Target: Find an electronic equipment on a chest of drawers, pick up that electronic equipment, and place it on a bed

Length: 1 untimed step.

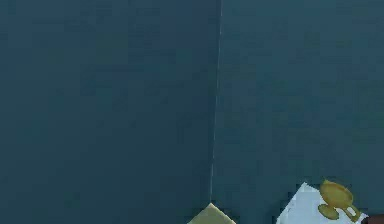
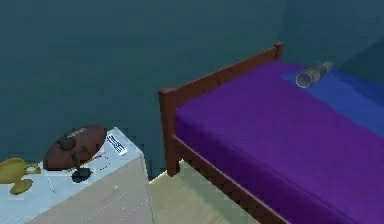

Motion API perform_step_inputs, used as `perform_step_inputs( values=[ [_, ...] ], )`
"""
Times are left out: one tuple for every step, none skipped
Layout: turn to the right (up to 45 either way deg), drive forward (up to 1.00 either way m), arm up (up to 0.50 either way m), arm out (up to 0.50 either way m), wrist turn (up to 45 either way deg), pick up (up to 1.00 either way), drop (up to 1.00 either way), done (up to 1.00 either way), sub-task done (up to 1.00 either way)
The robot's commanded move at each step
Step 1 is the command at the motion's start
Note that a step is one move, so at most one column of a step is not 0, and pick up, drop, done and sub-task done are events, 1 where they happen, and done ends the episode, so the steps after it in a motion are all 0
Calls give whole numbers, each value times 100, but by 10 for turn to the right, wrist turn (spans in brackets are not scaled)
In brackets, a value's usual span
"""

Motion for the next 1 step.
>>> perform_step_inputs(
  values=[
    [-270,0,0,0,0,0,0,0,0]
  ],
)
